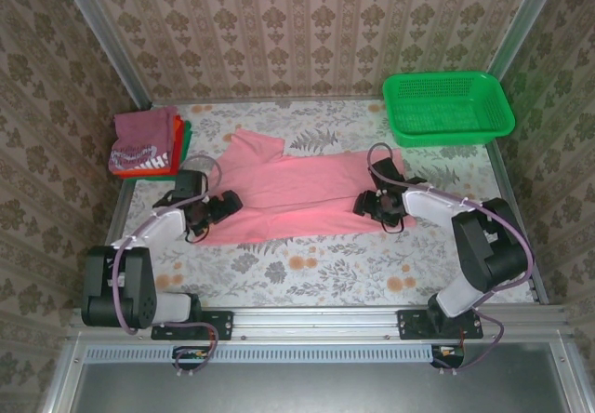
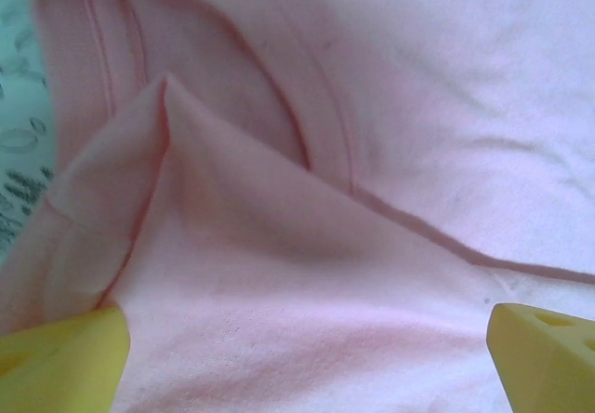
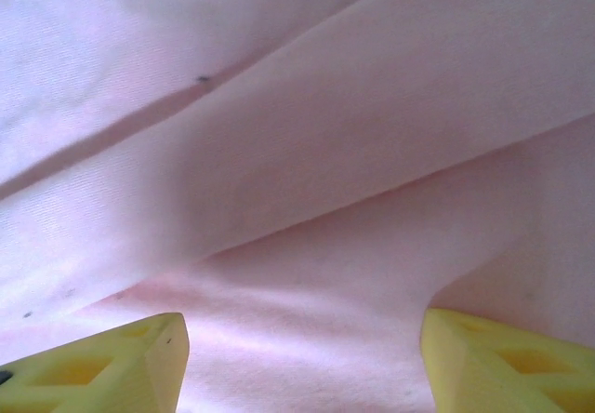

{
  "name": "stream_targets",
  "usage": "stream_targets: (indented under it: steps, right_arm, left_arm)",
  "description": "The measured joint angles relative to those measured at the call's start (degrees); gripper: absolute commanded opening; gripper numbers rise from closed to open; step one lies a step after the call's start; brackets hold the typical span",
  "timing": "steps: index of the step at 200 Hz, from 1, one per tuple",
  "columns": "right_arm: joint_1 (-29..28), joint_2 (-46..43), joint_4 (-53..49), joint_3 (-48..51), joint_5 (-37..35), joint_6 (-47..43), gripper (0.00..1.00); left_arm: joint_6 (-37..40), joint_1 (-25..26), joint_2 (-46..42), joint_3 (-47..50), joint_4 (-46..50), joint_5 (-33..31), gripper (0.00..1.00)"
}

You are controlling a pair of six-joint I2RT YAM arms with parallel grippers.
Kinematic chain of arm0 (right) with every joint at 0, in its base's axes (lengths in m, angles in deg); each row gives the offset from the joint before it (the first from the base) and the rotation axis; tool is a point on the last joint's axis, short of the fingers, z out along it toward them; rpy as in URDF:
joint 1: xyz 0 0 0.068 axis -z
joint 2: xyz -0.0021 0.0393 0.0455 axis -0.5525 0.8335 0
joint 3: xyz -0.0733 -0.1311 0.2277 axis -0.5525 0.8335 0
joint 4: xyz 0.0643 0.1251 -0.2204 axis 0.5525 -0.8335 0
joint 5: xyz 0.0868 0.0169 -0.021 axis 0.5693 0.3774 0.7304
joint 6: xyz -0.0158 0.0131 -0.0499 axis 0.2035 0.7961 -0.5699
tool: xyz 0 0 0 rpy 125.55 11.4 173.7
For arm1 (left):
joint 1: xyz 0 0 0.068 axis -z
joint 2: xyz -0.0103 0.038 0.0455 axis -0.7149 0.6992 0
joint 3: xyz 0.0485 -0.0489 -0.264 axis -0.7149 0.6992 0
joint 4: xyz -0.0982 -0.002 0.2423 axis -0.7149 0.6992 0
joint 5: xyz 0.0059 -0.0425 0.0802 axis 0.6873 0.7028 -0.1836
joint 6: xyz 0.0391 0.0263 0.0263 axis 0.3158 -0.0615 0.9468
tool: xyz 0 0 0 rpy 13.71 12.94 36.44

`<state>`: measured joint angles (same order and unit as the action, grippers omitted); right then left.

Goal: Fold and stack the t-shirts

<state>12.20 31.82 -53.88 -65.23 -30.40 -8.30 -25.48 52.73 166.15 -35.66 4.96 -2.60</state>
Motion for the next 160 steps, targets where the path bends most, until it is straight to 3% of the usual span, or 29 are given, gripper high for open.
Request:
stream_targets:
  steps: [32, 93, 160]
  right_arm:
    - [-7.7, 3.5, 1.8, -9.1, 0.8, 0.0, 0.65]
    - [-22.8, 19.3, 7.0, -24.5, 9.3, 0.2, 0.54]
    - [-24.5, 30.4, 3.4, -35.2, 18.1, -1.8, 0.34]
  left_arm:
    - [0.7, -0.1, 1.4, -4.5, -0.4, -0.8, 1.00]
    - [0.5, -4.2, 5.9, -5.0, -1.8, 1.5, 1.00]
    - [0.2, -4.6, 6.9, -5.0, -3.9, 3.3, 1.00]
